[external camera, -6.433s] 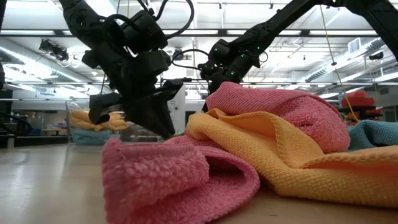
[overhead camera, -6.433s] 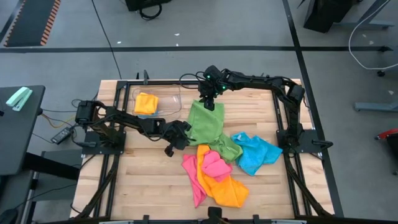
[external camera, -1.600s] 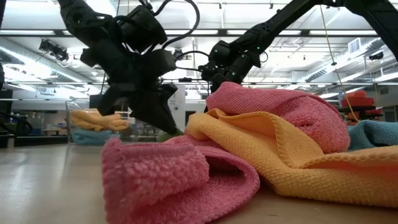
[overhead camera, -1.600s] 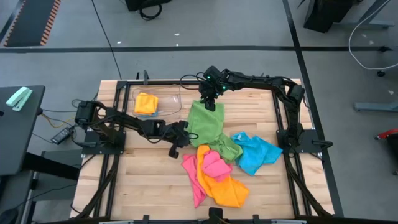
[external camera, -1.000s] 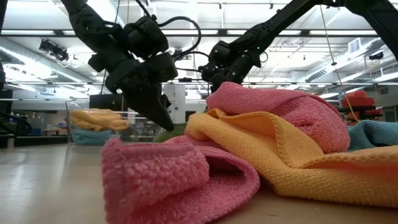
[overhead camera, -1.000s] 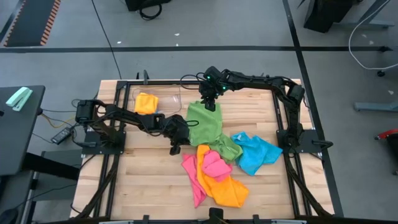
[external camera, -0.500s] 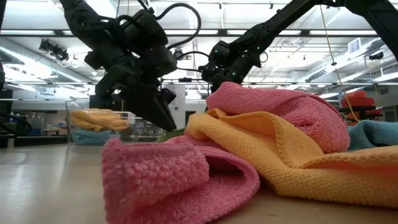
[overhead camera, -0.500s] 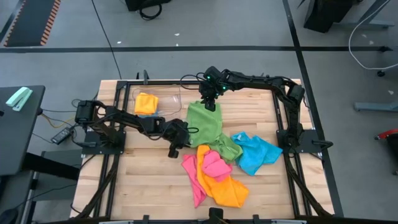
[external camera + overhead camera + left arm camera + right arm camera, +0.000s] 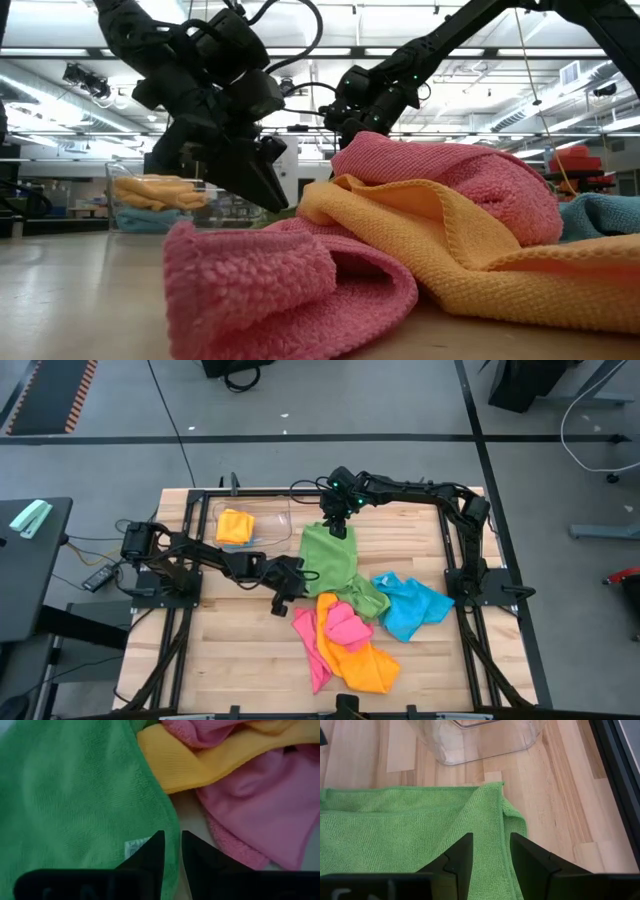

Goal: Fold microfiber towels
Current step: Fold the left green microfiber towel

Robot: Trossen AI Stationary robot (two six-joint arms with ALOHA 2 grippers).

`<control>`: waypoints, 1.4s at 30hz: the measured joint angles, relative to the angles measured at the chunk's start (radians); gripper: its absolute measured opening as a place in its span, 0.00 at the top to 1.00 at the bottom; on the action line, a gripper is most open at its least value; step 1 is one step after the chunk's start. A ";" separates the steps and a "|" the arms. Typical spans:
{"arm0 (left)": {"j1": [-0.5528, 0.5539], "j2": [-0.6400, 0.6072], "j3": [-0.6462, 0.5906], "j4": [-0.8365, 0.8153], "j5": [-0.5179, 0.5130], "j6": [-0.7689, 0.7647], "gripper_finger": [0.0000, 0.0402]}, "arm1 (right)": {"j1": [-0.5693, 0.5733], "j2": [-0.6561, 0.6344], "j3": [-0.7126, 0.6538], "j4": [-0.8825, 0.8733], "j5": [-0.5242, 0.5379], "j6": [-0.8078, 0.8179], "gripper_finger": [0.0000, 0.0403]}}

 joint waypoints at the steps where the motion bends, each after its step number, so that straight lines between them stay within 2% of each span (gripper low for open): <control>1: 0.000 0.003 0.000 0.001 -0.010 0.000 0.82 | 0.000 0.000 0.000 0.000 0.000 0.000 0.66; 9: -0.007 0.014 0.000 -0.014 -0.024 0.050 0.87 | 0.000 0.000 0.000 0.000 0.000 0.001 0.66; 18: -0.008 0.014 0.000 -0.015 -0.024 0.052 0.86 | 0.000 0.000 0.000 0.000 0.000 0.001 0.66; 25: -0.007 0.014 0.000 -0.016 -0.057 0.055 0.97 | 0.000 0.000 0.000 0.000 0.000 0.001 0.66; 32: -0.007 -0.009 0.001 -0.024 -0.089 0.090 0.99 | 0.000 0.000 0.000 0.000 0.000 0.001 0.66; 37: -0.008 -0.059 0.041 -0.118 -0.091 0.130 0.99 | 0.000 0.000 0.000 0.000 0.000 0.001 0.66; 42: -0.008 -0.093 0.094 -0.320 -0.116 0.169 0.99 | 0.000 0.000 0.000 0.000 0.000 0.001 0.66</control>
